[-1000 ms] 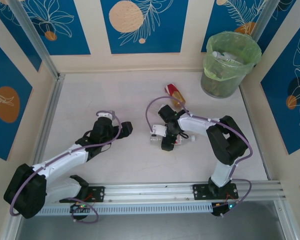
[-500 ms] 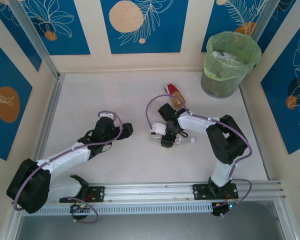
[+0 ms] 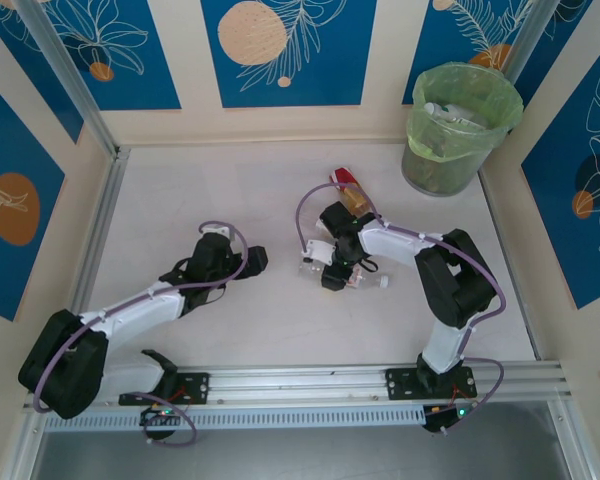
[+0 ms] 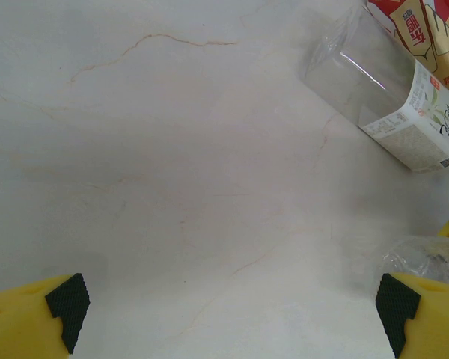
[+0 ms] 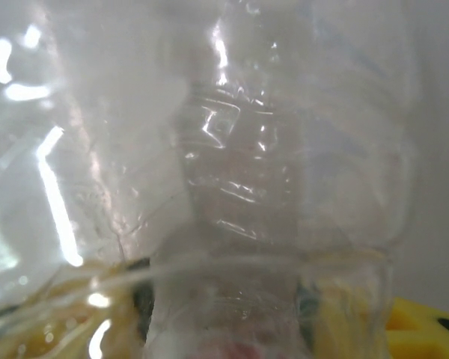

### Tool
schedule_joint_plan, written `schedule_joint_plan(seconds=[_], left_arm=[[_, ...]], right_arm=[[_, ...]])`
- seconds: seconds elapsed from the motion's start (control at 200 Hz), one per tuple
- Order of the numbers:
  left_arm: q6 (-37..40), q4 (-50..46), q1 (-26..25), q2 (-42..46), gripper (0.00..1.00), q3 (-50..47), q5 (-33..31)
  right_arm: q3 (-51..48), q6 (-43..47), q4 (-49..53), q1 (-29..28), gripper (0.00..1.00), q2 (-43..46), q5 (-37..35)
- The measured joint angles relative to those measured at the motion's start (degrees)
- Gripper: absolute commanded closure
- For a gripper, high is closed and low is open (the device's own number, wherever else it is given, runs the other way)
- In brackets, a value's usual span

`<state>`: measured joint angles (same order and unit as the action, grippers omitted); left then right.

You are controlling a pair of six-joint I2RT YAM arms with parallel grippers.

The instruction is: Put the plastic bottles in the bin

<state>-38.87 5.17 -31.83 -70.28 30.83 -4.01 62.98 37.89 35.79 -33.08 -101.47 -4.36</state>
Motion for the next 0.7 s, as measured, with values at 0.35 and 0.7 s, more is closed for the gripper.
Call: schedule_joint_plan(seconds=[0.35, 0.7], left_arm=[[0.0, 0.0, 0.0, -1.2, 0.00, 0.7, 0.0], [0.0, 0.0, 0.1, -1.6, 0.00, 1.0, 0.6]], right_arm=[[0.7, -2.2, -0.7, 1.4, 0.58, 2.3, 2.2], [0.7, -6.8, -5.1, 5.1, 0.60, 7.2, 6.2]])
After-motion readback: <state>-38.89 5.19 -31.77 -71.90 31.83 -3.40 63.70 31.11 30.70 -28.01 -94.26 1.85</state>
